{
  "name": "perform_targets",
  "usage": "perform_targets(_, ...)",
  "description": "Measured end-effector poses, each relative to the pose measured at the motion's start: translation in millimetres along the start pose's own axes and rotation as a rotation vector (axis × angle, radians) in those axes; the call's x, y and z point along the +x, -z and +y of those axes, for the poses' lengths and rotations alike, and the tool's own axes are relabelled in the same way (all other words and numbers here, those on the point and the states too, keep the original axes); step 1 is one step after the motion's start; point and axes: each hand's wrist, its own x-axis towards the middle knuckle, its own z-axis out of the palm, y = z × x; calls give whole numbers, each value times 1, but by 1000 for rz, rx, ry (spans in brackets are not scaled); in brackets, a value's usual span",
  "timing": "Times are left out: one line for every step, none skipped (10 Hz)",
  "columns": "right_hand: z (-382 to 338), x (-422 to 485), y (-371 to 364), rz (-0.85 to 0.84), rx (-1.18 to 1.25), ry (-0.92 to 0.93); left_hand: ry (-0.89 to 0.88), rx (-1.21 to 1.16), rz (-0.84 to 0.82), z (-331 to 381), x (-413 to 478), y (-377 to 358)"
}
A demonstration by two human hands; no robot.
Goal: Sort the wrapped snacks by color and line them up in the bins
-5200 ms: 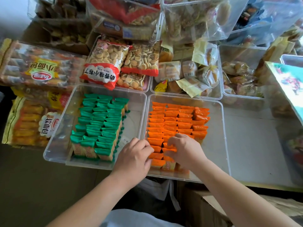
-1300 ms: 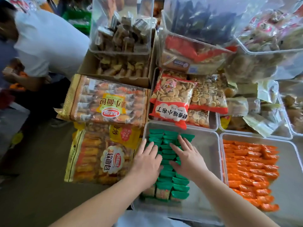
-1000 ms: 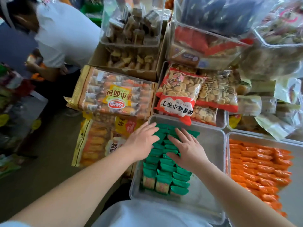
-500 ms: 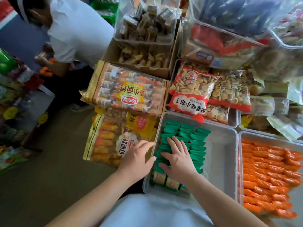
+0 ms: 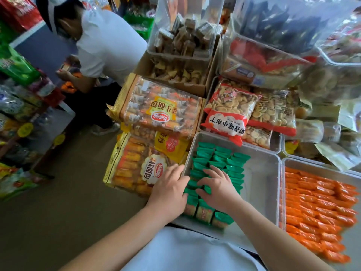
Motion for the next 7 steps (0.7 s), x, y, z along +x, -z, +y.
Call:
perform_targets(7, -12, 16, 70, 28, -6, 1, 10, -4, 11, 2, 3)
perform_targets(13, -29, 27, 198, 80, -35, -99, 55, 8, 26, 6, 1)
perform_targets(19, -46, 32, 124, -58, -179, -88, -10, -153, 40, 14, -10)
perform_targets(25, -58, 27, -17, -162, -239, -85, 79, -290, 50, 24, -29)
perform_targets(31, -66, 18, -108, -104, -236, -75, 133, -336, 59, 28, -40)
perform_targets(37, -71, 15, -91, -45, -239, -42, 113, -317, 61, 30, -47)
perform_targets(35, -74, 21, -14, -42, -237, -56, 73, -306, 54, 30, -47)
